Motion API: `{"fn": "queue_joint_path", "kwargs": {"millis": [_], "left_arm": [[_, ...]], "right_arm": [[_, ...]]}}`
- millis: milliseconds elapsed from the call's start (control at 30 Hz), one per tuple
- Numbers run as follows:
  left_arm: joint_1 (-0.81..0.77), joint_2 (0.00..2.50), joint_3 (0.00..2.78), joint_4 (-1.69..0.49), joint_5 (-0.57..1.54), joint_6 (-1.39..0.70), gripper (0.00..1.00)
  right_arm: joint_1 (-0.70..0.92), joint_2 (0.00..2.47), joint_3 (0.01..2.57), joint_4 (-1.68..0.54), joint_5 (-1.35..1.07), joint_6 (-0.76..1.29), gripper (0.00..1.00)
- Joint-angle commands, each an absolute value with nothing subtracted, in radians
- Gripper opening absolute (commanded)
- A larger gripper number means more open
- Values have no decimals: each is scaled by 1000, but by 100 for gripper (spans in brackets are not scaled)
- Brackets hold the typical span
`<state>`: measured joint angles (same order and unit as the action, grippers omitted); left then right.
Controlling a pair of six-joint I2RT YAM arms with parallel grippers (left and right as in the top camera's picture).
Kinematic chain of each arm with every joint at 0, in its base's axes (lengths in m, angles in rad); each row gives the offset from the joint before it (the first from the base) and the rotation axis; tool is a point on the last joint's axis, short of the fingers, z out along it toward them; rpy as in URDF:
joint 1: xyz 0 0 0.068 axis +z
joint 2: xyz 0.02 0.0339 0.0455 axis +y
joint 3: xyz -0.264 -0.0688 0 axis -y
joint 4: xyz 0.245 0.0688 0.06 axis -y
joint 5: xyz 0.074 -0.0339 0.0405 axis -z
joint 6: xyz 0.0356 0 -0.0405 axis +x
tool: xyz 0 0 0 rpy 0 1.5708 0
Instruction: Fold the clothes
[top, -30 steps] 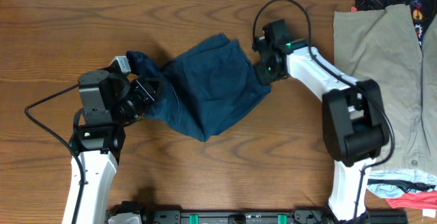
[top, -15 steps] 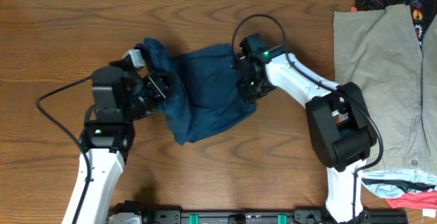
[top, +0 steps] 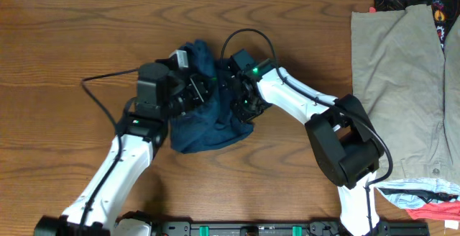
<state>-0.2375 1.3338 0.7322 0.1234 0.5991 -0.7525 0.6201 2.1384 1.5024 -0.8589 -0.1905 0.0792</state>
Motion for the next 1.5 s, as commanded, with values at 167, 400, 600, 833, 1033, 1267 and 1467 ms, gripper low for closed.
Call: {"fn": "queue_joint_path", "kwargs": {"millis": [167,400,600,833,1033,1267,1467], "left_arm": [[-282,1386,764,139,610,-765,29],[-284,1386,764,136,610,-679,51],[-208,1386,764,59,464,-590,57],[-122,1415,763,-81,165,-518,77],[-94,1549,763,-80,168,-509,80],[-95,1722,764,17,370,-509,58],[-74,1730,764,59,408,-497,6]], "right_arm": [[579,2144,1493,-956,50,97,2],[450,2064,1535,-993,214,97,8],[341,1960,1556,-997,176,100,12],[315,1915,1556,-998,43,96,15],[329,1916,1556,-999,-9,96,16],[341,1916,1556,-1000,-8,96,16],[341,1916,1556,-1004,-8,96,16]]}}
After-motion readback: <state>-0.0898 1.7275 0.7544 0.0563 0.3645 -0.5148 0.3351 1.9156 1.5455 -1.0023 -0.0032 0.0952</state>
